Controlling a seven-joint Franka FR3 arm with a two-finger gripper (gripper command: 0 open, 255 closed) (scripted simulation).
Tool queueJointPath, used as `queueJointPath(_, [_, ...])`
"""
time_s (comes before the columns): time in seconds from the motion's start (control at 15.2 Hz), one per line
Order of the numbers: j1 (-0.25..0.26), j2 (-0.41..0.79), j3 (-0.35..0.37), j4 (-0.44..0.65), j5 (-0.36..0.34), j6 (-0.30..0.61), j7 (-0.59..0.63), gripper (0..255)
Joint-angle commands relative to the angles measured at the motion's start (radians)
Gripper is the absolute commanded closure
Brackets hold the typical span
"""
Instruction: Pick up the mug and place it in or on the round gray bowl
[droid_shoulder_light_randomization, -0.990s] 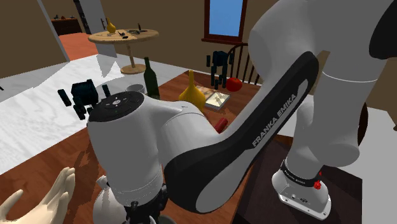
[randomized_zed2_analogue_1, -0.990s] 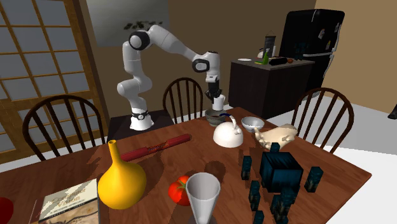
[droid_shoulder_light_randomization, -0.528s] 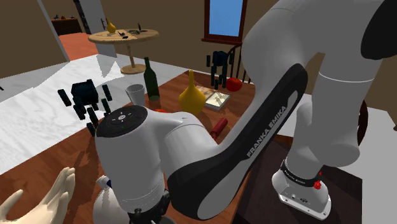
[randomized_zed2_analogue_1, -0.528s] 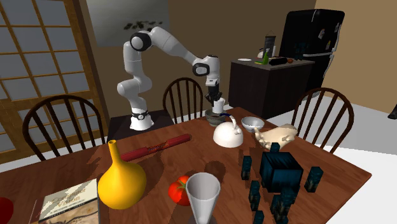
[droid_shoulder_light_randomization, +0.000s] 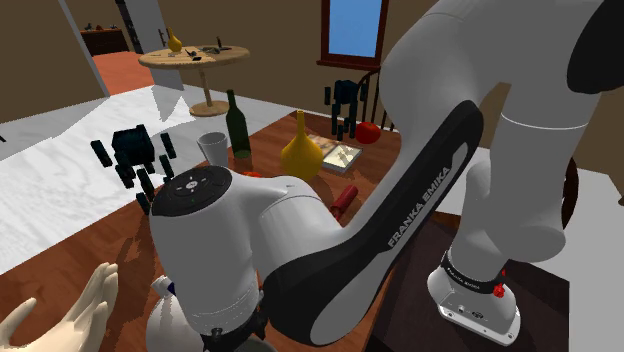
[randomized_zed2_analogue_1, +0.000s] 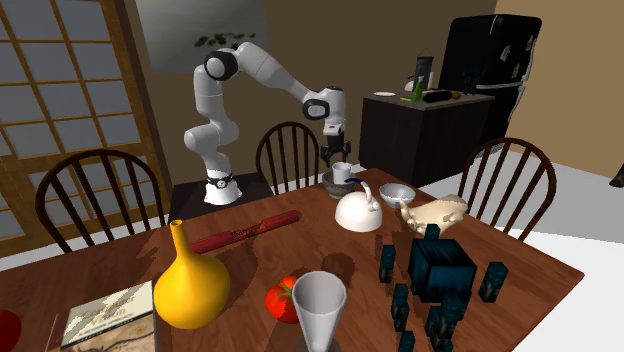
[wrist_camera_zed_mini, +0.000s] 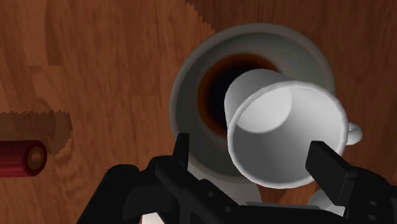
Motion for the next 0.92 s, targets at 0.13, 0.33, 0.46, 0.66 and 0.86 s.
queueJointPath(0.13, [-0.005, -0.023, 0.003, 0.012, 0.019, -0.03, -0.013, 0])
queueJointPath(0.33, [-0.015, -0.082, 0.005, 0.052, 0.063, -0.118, -0.045, 0])
queueJointPath(0.46, [-0.015, -0.082, 0.005, 0.052, 0.063, -0.118, -0.045, 0])
queueJointPath(0.66, [-0.015, -0.082, 0.004, 0.052, 0.063, -0.118, -0.045, 0])
queueJointPath(0.86, [-0.015, -0.082, 0.004, 0.052, 0.063, -0.118, -0.045, 0])
